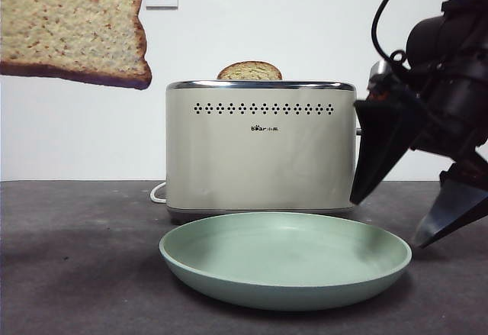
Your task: Take the bread from the toaster,put the bread on the plate,put the plate on the table
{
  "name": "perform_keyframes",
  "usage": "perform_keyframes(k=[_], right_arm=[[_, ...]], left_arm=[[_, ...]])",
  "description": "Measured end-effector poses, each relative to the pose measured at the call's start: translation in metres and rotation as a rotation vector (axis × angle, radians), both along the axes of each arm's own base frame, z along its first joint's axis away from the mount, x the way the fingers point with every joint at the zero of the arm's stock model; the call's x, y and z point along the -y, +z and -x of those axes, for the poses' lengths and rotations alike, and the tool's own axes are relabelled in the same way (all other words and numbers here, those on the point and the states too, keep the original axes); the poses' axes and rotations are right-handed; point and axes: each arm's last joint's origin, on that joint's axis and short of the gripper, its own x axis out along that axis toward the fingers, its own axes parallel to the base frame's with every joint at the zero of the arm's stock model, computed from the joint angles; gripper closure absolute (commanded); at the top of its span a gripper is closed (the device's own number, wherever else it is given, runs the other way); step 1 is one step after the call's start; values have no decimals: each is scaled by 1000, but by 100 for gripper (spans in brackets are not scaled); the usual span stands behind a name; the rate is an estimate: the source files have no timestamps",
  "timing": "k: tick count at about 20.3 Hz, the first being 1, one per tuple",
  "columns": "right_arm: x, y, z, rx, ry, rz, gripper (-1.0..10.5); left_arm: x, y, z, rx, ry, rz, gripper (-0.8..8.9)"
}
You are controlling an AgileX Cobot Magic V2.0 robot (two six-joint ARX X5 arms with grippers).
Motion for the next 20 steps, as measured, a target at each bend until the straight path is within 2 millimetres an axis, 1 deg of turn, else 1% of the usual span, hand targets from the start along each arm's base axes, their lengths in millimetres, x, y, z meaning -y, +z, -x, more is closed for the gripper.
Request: perform_keyframes(k=[1, 2, 6, 9, 13, 16, 17, 18, 20], right_arm=[[-1, -3, -2, 2, 3, 1, 698], [-3, -5, -2, 1, 7, 1, 737], [-9, -6, -3, 36, 19, 39, 737], [-10, -6, -3, 42, 22, 42, 827], [-10, -6, -4, 56, -4, 75, 826], [-10, -14, -6, 25, -13, 86, 828], [-10, -18, -7, 9, -15, 91, 864], [-11, -22, -8, -7, -17, 95, 959], [-12, -22, -8, -9, -18, 86, 963]], left_arm=[[0, 0, 0, -4, 3, 4, 820], [0, 0, 0, -5, 4, 5, 820], [0, 0, 0, -11, 7, 8, 820], [0, 0, 0, -15, 9, 11, 820], [0, 0, 0, -23, 14, 17, 820], [0, 0, 0, -28, 18, 21, 820], [0, 0, 0, -29, 18, 22, 820], [0, 0, 0, -29, 18, 22, 820], [0, 0, 0, -29, 18, 22, 820]])
